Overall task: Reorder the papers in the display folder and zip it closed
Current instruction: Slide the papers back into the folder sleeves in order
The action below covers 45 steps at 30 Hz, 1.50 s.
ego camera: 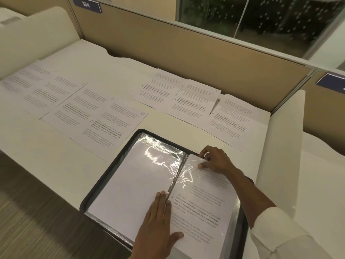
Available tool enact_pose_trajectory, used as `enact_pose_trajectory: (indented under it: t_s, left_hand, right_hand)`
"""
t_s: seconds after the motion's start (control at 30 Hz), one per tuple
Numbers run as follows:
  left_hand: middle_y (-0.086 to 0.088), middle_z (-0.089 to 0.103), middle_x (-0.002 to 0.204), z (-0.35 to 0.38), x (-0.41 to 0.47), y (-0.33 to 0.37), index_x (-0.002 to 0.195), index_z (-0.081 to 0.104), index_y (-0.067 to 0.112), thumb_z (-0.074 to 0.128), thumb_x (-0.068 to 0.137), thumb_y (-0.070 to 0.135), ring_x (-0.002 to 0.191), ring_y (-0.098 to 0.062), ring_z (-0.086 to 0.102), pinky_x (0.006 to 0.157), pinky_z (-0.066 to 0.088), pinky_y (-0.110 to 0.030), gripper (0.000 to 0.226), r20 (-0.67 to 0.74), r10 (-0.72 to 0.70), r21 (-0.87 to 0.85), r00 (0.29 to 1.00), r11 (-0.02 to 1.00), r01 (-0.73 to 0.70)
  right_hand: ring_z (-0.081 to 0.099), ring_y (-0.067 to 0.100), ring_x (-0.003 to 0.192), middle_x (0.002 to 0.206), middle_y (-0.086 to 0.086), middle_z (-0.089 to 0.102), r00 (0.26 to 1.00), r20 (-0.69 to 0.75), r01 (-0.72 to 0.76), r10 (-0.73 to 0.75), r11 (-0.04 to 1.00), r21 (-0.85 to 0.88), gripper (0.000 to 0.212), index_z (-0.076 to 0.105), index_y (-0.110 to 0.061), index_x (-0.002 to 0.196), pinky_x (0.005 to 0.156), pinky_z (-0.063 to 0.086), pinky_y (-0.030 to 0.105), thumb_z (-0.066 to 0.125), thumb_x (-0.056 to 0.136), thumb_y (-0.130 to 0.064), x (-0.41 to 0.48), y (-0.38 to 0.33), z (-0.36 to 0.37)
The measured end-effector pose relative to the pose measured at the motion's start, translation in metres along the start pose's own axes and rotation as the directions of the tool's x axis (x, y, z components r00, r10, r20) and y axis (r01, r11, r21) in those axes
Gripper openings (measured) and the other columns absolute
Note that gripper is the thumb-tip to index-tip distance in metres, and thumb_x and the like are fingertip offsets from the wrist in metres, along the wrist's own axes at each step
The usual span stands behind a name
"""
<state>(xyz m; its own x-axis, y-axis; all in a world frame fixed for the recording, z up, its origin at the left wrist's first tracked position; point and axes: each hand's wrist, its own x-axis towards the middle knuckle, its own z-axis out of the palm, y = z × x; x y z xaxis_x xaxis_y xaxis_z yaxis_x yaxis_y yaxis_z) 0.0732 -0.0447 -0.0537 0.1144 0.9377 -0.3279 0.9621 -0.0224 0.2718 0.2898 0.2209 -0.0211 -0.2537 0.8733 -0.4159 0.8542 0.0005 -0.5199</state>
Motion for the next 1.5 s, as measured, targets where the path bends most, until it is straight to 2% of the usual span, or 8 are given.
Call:
enact_pose_trajectory:
  t_s: [0.3,0.4,0.5,0.63,1.03,1.17,1.3,1.5]
  left_hand:
    - [-0.019,0.039,0.167,0.002,-0.01,-0.001,0.151,0.049,0.005,0.017,0.093,0.088,0.148,-0.036,0.046,0.102,0.057,-0.047,0.106,-0.002,-0.056,0.042,0.998,0.998,0.056]
    - [-0.014,0.002,0.177,-0.003,-0.011,0.003,0.166,0.026,0.008,0.029,0.092,0.089,0.162,-0.032,0.009,0.123,0.034,-0.051,0.11,0.03,-0.014,-0.013,0.999,1.0,0.015]
    - [-0.016,0.015,0.175,-0.01,-0.011,0.005,0.161,0.041,0.007,0.036,0.087,0.089,0.159,-0.033,0.021,0.119,0.029,-0.044,0.111,0.038,-0.035,0.008,0.999,0.999,0.034]
    - [-0.002,-0.039,0.167,-0.007,-0.016,0.008,0.168,-0.01,0.015,0.037,0.094,0.083,0.153,-0.023,-0.037,0.122,-0.016,-0.035,0.111,0.016,-0.015,-0.076,1.0,0.997,0.016]
    - [0.0,-0.035,0.171,-0.005,-0.02,0.007,0.169,-0.009,0.019,0.036,0.098,0.081,0.156,-0.021,-0.033,0.121,-0.016,-0.033,0.105,-0.024,-0.001,-0.117,1.0,0.993,-0.002]
    - [-0.012,0.01,0.177,-0.002,-0.019,0.003,0.165,0.033,0.01,0.039,0.094,0.083,0.162,-0.03,0.012,0.122,0.018,-0.041,0.102,-0.02,-0.012,-0.054,1.0,0.998,0.01]
    - [-0.003,-0.026,0.174,0.002,-0.022,0.003,0.17,0.002,0.014,0.037,0.097,0.081,0.158,-0.021,-0.028,0.125,-0.009,-0.035,0.105,-0.081,0.042,-0.105,0.996,0.993,-0.05]
    - [-0.007,-0.013,0.177,0.006,-0.023,0.001,0.17,0.013,0.012,0.034,0.095,0.083,0.163,-0.025,-0.014,0.128,0.009,-0.039,0.105,-0.097,0.047,-0.053,0.994,0.997,-0.053]
  right_hand:
    - [0.06,0.009,0.093,0.101,-0.011,0.063,0.988,0.15,0.033,-0.031,0.999,-0.009,0.048,0.069,-0.026,0.1,0.071,0.043,0.023,0.1,0.065,-0.038,-0.001,-0.006,-0.01]
    - [0.059,0.007,0.091,0.098,-0.011,0.064,0.992,0.124,0.021,-0.016,0.999,-0.037,0.045,0.071,-0.028,0.097,0.07,0.043,0.024,0.101,0.063,-0.031,-0.001,-0.004,-0.005]
    - [0.069,0.012,0.093,0.091,-0.009,0.073,0.993,0.117,0.023,-0.022,1.0,-0.01,0.032,0.076,-0.025,0.093,0.078,0.051,0.029,0.097,0.07,-0.025,0.0,-0.004,-0.005]
    - [0.068,0.01,0.087,0.084,-0.013,0.073,0.984,0.18,0.012,-0.021,0.999,0.053,0.023,0.076,-0.018,0.095,0.073,0.047,0.025,0.091,0.08,-0.025,-0.002,-0.007,-0.012]
    - [0.072,0.018,0.078,0.08,0.002,0.076,0.953,0.295,-0.079,0.067,0.996,0.028,0.025,0.076,-0.007,0.085,0.078,0.062,0.038,0.096,0.071,-0.012,-0.011,0.0,-0.017]
    - [0.073,0.019,0.084,0.09,0.004,0.079,0.944,0.32,-0.11,0.083,0.992,0.069,0.027,0.079,-0.013,0.094,0.078,0.061,0.032,0.096,0.073,-0.02,-0.015,0.001,-0.021]
    - [0.072,0.022,0.08,0.093,0.008,0.079,0.882,0.441,-0.159,0.167,0.986,-0.055,0.039,0.08,-0.018,0.098,0.074,0.061,0.033,0.101,0.065,-0.022,-0.021,0.006,-0.03]
    - [0.072,0.02,0.082,0.095,0.008,0.078,0.872,0.42,-0.229,0.253,0.968,-0.107,0.039,0.079,-0.014,0.097,0.071,0.063,0.03,0.098,0.065,-0.006,-0.033,0.013,-0.038]
